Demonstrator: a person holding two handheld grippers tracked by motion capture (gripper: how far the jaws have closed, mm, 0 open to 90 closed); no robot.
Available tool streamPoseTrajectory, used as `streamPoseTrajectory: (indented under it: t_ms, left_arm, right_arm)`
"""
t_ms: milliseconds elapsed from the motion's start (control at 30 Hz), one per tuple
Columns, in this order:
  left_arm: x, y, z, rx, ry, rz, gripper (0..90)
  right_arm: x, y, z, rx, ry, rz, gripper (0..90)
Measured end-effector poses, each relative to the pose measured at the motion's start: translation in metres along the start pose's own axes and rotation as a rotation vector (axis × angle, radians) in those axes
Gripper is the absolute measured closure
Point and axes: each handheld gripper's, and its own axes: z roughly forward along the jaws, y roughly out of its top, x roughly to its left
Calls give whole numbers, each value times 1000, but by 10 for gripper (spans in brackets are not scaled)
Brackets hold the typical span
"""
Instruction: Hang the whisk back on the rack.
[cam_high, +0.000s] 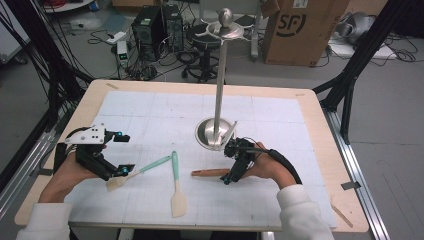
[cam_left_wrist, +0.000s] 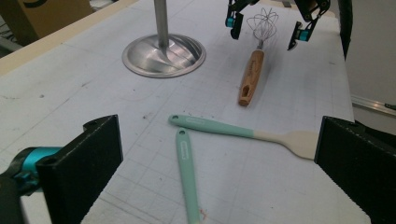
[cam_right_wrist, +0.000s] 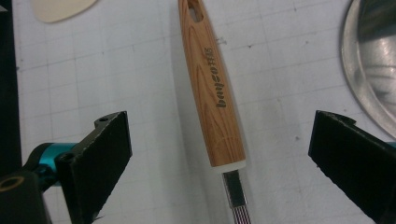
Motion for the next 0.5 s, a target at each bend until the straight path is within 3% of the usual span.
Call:
streamPoseTrajectory:
  t_ms: [200, 233, 367, 400, 500]
  left_arm:
    - [0, 0, 0, -6, 0, -1, 17]
    - [0, 0, 0, -6, 1, -1, 17]
    - [0, 0, -1, -6, 3, -2, 17]
    - [0, 0, -1, -6, 4, -3, 17]
    - [0, 0, -1, -6, 4, -3, 17]
  right_arm:
    - [0, 4, 10, 34, 21, -20, 57]
    - [3, 4, 9, 61, 25, 17, 61]
    - [4, 6, 15, 81, 30, 2, 146]
    - [2, 6, 18, 66, 31, -26, 146]
    - [2, 7, 20, 67, 49, -41, 166]
